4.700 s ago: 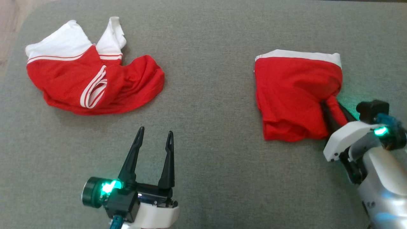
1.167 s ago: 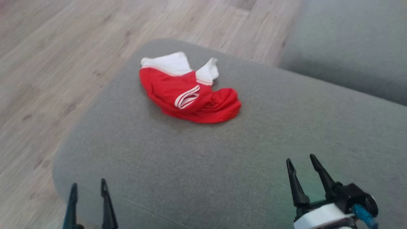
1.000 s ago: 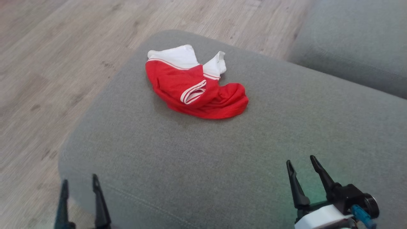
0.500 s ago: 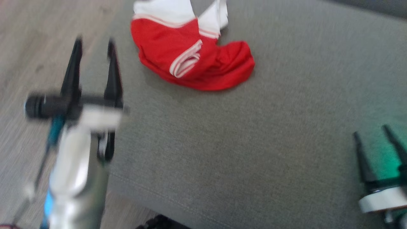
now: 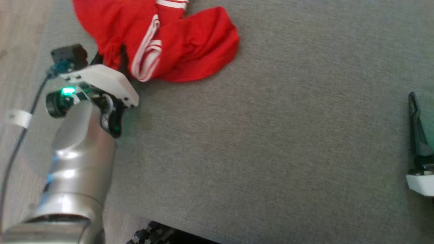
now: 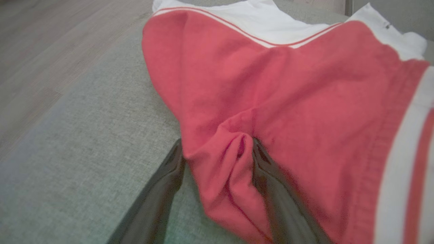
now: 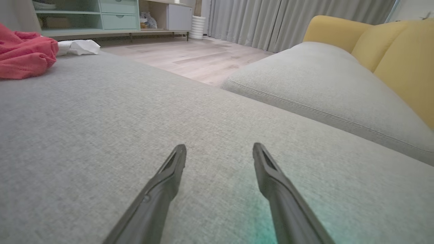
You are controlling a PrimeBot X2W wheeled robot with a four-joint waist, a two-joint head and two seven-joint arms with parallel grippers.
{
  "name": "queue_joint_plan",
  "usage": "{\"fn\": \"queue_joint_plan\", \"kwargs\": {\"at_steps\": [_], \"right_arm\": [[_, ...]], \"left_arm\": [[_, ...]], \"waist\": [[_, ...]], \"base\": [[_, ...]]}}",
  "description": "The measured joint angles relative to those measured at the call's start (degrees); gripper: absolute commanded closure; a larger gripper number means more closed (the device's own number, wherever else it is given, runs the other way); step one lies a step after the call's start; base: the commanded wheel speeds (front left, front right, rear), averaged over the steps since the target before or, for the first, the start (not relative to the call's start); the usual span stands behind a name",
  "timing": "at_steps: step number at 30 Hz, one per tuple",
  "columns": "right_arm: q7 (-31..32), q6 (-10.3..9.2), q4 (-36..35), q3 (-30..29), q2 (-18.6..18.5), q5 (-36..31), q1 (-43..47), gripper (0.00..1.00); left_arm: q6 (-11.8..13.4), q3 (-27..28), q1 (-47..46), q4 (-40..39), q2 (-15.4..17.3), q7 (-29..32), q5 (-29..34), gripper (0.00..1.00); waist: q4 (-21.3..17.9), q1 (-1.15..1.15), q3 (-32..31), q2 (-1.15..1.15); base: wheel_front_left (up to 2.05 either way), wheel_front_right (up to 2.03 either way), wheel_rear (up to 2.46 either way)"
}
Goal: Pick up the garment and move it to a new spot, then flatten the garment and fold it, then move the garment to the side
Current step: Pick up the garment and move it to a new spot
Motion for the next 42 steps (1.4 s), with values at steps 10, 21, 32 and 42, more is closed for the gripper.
{"fn": "queue_joint_plan", "kwargs": {"at_steps": [10, 21, 32, 42], "right_arm": [[0.0, 0.00, 4.6, 1.5, 3.3, 0.0, -2.9, 0.00], [0.1, 0.00, 10.3, 5.2, 12.7, 1.2, -2.7, 0.00], [0.1, 0.00, 11.1, 7.0, 15.3, 2.5, -0.6, 0.00], [0.3, 0.00, 10.5, 9.1, 15.9, 5.2, -1.8, 0.00]], "left_arm": [[-0.9, -0.7, -2.5, 3.3, 3.9, -11.3, 0.5, 1.00], [-1.5, -6.1, -3.6, -11.4, 9.5, -13.2, 1.4, 1.00], [-1.6, -14.7, -1.1, -42.2, 9.6, 0.9, -7.3, 1.00], [0.0, -19.6, 6.7, -45.2, 5.0, 2.9, -8.6, 1.00]], "waist": [[-2.7, 0.01, -3.2, 0.00], [-10.5, -0.01, -15.3, 0.00], [-25.4, -0.01, -21.9, 0.00], [-36.0, -0.01, -20.1, 0.00]], "base": [[0.00, 0.00, 0.00], [0.00, 0.00, 0.00], [0.00, 0.00, 0.00], [0.00, 0.00, 0.00]]}}
